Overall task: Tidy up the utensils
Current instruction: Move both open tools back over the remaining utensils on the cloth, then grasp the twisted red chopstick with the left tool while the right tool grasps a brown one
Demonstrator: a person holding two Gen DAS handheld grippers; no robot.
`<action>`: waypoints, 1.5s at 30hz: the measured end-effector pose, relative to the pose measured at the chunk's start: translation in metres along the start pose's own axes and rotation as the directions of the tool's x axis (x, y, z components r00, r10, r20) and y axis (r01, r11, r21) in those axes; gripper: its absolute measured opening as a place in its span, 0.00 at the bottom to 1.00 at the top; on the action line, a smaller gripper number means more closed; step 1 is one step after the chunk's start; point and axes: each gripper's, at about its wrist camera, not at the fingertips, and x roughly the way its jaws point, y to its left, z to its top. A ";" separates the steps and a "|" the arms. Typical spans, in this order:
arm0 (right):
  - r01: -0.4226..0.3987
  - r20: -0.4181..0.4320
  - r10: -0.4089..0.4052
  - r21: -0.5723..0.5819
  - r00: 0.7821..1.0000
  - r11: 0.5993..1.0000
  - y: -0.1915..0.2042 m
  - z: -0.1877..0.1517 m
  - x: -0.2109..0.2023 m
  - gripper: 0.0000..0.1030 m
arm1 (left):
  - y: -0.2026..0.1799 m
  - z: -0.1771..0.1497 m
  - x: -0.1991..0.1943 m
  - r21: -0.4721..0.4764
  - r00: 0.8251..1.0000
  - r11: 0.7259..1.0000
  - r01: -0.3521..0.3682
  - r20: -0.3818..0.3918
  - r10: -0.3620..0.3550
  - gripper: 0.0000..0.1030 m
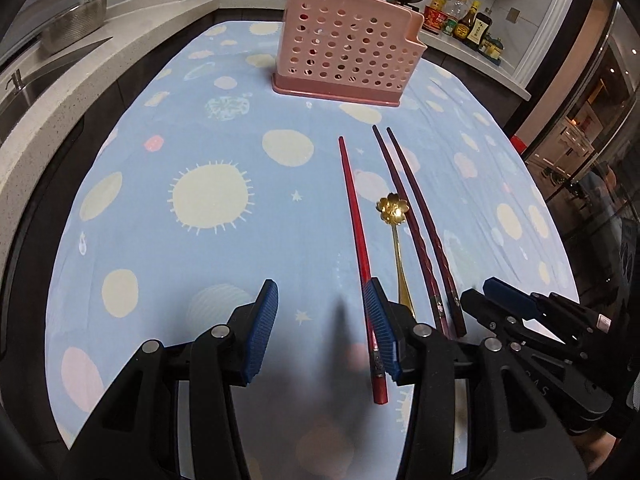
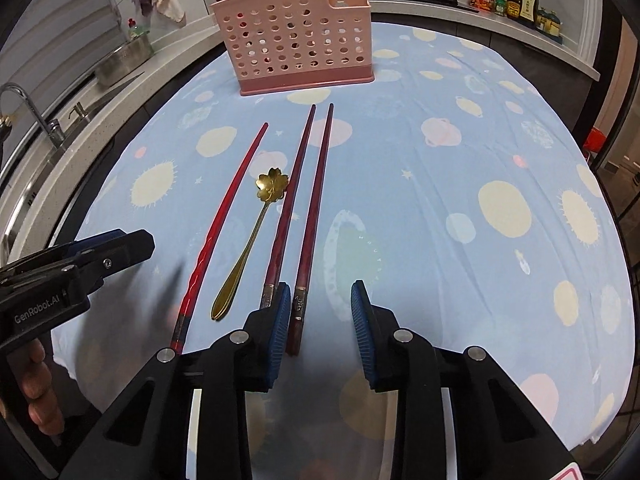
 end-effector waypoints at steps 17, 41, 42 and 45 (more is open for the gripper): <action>-0.008 -0.042 0.007 -0.034 0.999 0.999 0.009 -0.008 0.010 0.15 | -0.009 -0.015 0.005 0.028 0.998 0.999 0.041 -0.054 -0.040 0.42; -0.005 -0.032 0.006 0.015 0.999 1.000 -0.001 -0.010 0.010 0.07 | -0.026 -0.030 0.018 0.090 0.991 0.994 0.068 -0.121 -0.057 0.43; -0.005 -0.032 0.006 0.015 0.999 1.000 -0.002 -0.010 0.010 0.07 | -0.027 -0.030 0.019 0.096 0.991 0.993 0.062 -0.123 -0.050 0.42; -0.005 -0.031 0.006 0.017 0.999 1.000 -0.002 -0.010 0.010 0.07 | -0.028 -0.031 0.019 0.106 0.992 0.993 0.049 -0.120 -0.036 0.39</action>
